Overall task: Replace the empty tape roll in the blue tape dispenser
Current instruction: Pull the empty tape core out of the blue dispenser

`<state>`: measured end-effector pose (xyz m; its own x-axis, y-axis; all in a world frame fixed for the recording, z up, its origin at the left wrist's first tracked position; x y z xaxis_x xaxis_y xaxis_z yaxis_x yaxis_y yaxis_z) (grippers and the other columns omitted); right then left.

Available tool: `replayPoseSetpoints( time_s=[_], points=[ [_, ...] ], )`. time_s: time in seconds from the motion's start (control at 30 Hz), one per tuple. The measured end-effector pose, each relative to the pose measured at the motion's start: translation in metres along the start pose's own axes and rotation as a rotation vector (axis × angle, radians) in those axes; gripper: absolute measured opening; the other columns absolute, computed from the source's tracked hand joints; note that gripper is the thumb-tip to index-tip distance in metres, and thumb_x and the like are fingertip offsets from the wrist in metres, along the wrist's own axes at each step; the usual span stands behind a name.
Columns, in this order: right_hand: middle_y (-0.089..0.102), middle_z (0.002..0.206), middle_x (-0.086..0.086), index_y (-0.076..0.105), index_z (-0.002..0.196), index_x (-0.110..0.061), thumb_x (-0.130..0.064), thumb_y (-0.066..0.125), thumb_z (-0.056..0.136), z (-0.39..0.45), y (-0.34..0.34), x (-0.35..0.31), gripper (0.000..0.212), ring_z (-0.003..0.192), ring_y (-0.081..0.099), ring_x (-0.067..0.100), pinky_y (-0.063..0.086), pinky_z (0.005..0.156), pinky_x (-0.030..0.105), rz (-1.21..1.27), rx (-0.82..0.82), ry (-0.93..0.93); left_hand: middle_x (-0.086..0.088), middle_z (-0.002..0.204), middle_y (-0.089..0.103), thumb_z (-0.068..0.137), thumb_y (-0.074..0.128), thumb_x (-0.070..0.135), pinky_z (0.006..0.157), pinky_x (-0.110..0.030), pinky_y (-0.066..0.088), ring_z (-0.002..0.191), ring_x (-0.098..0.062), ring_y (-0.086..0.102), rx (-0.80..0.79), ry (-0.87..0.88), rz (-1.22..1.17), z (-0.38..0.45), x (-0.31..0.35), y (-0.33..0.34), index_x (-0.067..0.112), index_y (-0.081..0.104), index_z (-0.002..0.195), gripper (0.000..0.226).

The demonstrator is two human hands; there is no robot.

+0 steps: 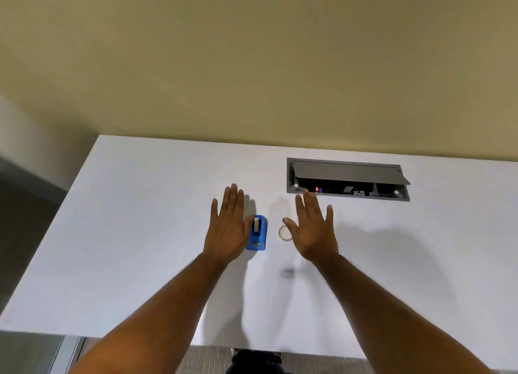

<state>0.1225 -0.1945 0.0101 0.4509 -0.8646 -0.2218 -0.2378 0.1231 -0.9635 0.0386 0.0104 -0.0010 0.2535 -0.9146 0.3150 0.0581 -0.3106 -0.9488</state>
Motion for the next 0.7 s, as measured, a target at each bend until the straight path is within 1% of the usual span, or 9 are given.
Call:
replayPoseSetpoints(
  time_s=[0.1, 0.2, 0.27, 0.33, 0.43, 0.5, 0.6, 0.7],
  points=[
    [0.008, 0.168, 0.008, 0.016, 0.158, -0.013, -0.052, 0.03, 0.104, -0.004, 0.017, 0.007, 0.068, 0.156, 0.003, 0.024, 0.007, 0.124, 0.056, -0.055, -0.008, 0.015, -0.005, 0.172, -0.003, 0.107, 0.018, 0.051, 0.125, -0.041, -0.007, 0.156, -0.017, -0.01, -0.054, -0.036, 0.0, -0.007, -0.007, 0.012, 0.014, 0.006, 0.163, 0.068],
    [0.015, 0.167, 0.012, 0.02, 0.156, -0.008, -0.044, 0.046, 0.102, -0.008, 0.037, 0.009, 0.07, 0.155, 0.012, 0.028, 0.016, 0.121, 0.058, -0.069, -0.033, 0.02, -0.005, 0.172, -0.001, 0.104, 0.007, 0.054, 0.126, -0.042, -0.004, 0.158, -0.017, -0.007, -0.098, -0.05, -0.022, -0.018, -0.011, 0.027, 0.014, 0.008, 0.163, 0.071],
    [0.019, 0.165, 0.014, 0.024, 0.155, -0.006, -0.042, 0.053, 0.099, -0.01, 0.045, 0.01, 0.073, 0.154, 0.017, 0.029, 0.021, 0.119, 0.059, -0.069, -0.042, 0.022, -0.004, 0.172, -0.002, 0.103, 0.004, 0.057, 0.126, -0.041, -0.005, 0.157, -0.016, -0.008, -0.12, -0.052, -0.053, -0.023, -0.014, 0.034, 0.015, 0.006, 0.163, 0.074],
    [0.019, 0.166, 0.013, 0.023, 0.155, -0.007, -0.046, 0.048, 0.1, -0.012, 0.056, 0.012, 0.072, 0.154, 0.016, 0.028, 0.02, 0.12, 0.058, -0.053, -0.046, 0.034, -0.003, 0.172, -0.004, 0.101, 0.001, 0.058, 0.127, -0.041, -0.006, 0.157, -0.014, -0.011, -0.14, -0.062, -0.079, -0.029, -0.016, 0.043, 0.015, 0.004, 0.163, 0.076],
    [0.009, 0.168, 0.007, 0.013, 0.158, -0.012, -0.059, 0.026, 0.1, -0.015, 0.07, 0.016, 0.076, 0.156, 0.008, 0.025, 0.011, 0.123, 0.053, 0.01, -0.069, 0.057, -0.001, 0.172, -0.007, 0.098, -0.003, 0.061, 0.126, -0.038, -0.008, 0.157, -0.013, -0.013, -0.161, -0.065, -0.086, -0.036, -0.017, 0.055, 0.016, 0.0, 0.163, 0.079],
    [0.008, 0.168, 0.006, 0.011, 0.158, -0.014, -0.064, 0.016, 0.096, -0.018, 0.078, 0.017, 0.08, 0.156, 0.008, 0.025, 0.012, 0.124, 0.052, 0.009, -0.07, 0.06, 0.0, 0.171, -0.009, 0.097, -0.005, 0.062, 0.124, -0.035, -0.012, 0.156, -0.013, -0.015, -0.174, -0.062, -0.077, -0.041, -0.019, 0.064, 0.016, -0.003, 0.163, 0.08],
    [0.012, 0.168, 0.006, 0.014, 0.158, -0.013, -0.067, 0.019, 0.095, -0.022, 0.086, 0.019, 0.083, 0.155, 0.013, 0.026, 0.017, 0.123, 0.053, 0.002, -0.047, 0.078, 0.002, 0.171, -0.012, 0.096, -0.007, 0.067, 0.123, -0.035, -0.015, 0.155, -0.012, -0.019, -0.192, -0.062, -0.066, -0.048, -0.023, 0.078, 0.018, -0.007, 0.162, 0.083],
    [0.017, 0.167, 0.007, 0.017, 0.157, -0.011, -0.068, 0.026, 0.095, -0.025, 0.093, 0.022, 0.085, 0.154, 0.018, 0.028, 0.022, 0.121, 0.054, 0.017, -0.008, 0.109, 0.002, 0.171, -0.011, 0.094, -0.01, 0.072, 0.126, -0.038, -0.01, 0.154, -0.011, -0.02, -0.195, -0.069, -0.086, -0.052, -0.028, 0.091, 0.018, -0.005, 0.162, 0.087]
  ],
)
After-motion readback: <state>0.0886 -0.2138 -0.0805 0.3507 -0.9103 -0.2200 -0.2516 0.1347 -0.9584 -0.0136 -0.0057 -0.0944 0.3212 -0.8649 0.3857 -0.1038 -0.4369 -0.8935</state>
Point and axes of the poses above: each hand's wrist, its own z-axis towards the middle knuckle, its own y-axis out of the palm, x = y × z, the point moved 4 cm from there along z, towards the middle knuckle
